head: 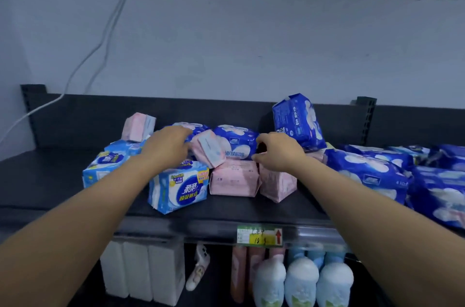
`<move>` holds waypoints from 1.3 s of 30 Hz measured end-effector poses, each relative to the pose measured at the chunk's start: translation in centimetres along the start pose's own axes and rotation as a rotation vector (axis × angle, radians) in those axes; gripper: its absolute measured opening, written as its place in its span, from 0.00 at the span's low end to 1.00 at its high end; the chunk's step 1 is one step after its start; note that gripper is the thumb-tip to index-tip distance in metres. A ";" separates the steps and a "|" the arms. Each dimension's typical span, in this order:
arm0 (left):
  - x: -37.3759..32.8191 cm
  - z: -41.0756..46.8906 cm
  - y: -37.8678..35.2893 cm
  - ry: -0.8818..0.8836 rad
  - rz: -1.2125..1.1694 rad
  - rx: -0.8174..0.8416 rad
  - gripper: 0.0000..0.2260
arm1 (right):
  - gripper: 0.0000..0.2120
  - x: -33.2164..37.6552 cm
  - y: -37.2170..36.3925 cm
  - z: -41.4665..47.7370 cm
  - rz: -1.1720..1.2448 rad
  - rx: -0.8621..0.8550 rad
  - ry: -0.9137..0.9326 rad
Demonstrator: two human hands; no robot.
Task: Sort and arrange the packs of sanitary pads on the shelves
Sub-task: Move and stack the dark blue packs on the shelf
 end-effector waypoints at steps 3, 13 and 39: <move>0.6 4.0 -1.1 -0.026 0.053 -0.051 0.15 | 0.22 -0.7 -1.1 3.4 -0.004 0.030 -0.004; 3.6 14.9 -8.0 -0.039 0.245 0.117 0.19 | 0.20 -1.8 -6.5 13.1 -0.108 0.201 -0.076; 5.9 14.4 4.8 0.278 -0.544 -0.640 0.11 | 0.15 -12.3 4.4 12.8 -0.286 0.039 -0.458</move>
Point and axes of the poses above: each hand's wrist, its own z-axis towards the middle knuckle, its own y-axis out of the back of the hand, x = y × z, the point moved 9 cm from there along z, towards the middle knuckle, and after that the axes turned 5 degrees about y, right-handed, at the moved point
